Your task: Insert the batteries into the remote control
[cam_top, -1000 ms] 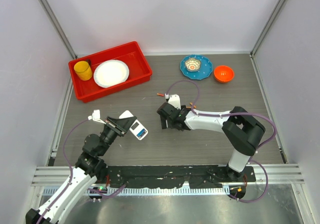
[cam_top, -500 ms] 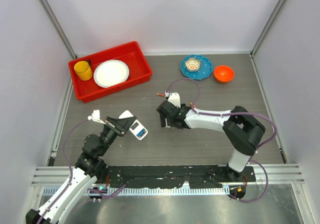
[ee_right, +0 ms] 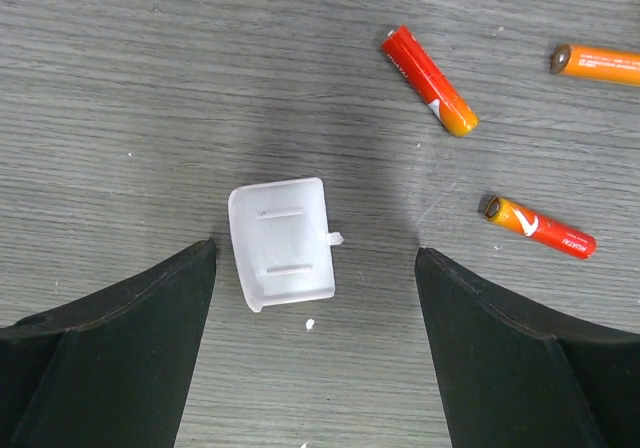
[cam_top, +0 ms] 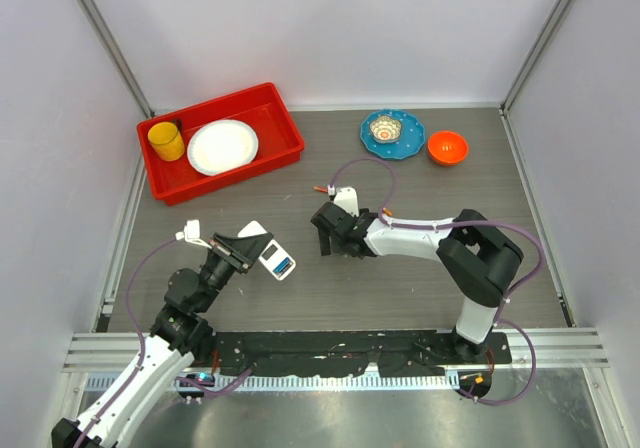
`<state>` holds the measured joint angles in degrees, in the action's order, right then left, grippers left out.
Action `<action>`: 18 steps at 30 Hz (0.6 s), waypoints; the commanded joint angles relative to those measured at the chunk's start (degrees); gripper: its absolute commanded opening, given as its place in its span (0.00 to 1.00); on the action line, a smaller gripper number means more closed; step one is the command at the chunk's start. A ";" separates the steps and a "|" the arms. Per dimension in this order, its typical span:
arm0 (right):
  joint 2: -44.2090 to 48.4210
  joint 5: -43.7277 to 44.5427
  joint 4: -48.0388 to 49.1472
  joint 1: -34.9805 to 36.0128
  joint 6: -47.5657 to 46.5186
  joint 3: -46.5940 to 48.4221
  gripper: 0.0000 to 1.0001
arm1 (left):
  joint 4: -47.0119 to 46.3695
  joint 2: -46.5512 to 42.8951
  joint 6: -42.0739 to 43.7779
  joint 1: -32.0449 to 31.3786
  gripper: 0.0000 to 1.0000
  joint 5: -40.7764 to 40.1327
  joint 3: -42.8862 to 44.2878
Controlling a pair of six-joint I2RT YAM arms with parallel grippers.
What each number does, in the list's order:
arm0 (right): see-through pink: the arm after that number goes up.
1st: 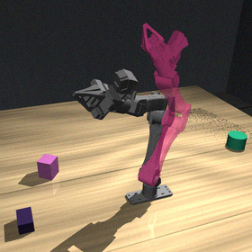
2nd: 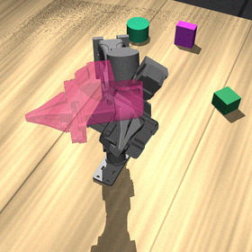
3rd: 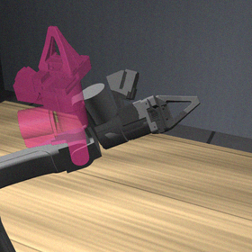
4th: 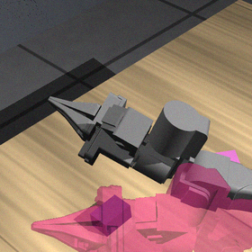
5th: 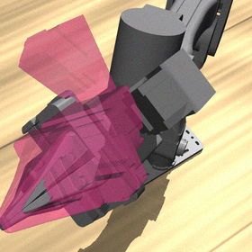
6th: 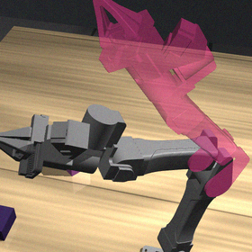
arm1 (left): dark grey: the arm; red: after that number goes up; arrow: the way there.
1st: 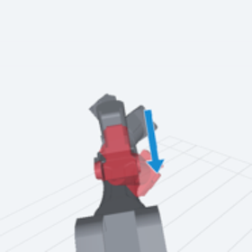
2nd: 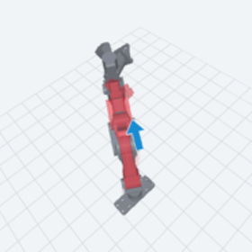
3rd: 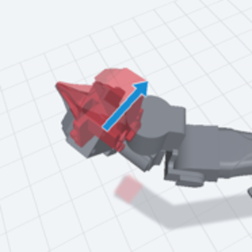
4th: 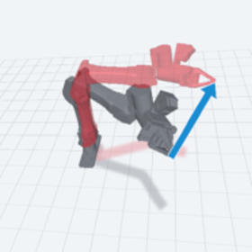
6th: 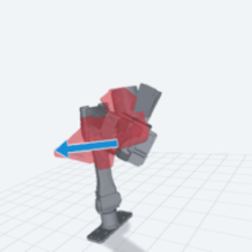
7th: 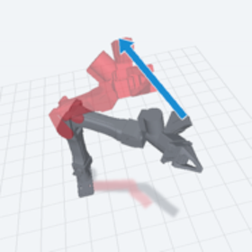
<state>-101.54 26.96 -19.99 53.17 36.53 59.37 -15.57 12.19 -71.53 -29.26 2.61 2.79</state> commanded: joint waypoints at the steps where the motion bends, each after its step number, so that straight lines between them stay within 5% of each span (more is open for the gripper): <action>1: 0.38 1.34 0.48 -0.08 0.12 1.62 0.86 | -2.27 -0.50 0.51 -0.10 0.00 -0.06 -1.47; 18: 4.77 2.31 1.53 -1.57 0.29 -0.31 0.86 | -2.71 -0.14 0.25 -0.10 0.00 0.38 -1.56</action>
<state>-98.89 27.38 -19.66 52.47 36.56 59.35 -15.59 12.23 -71.53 -29.26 2.63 2.79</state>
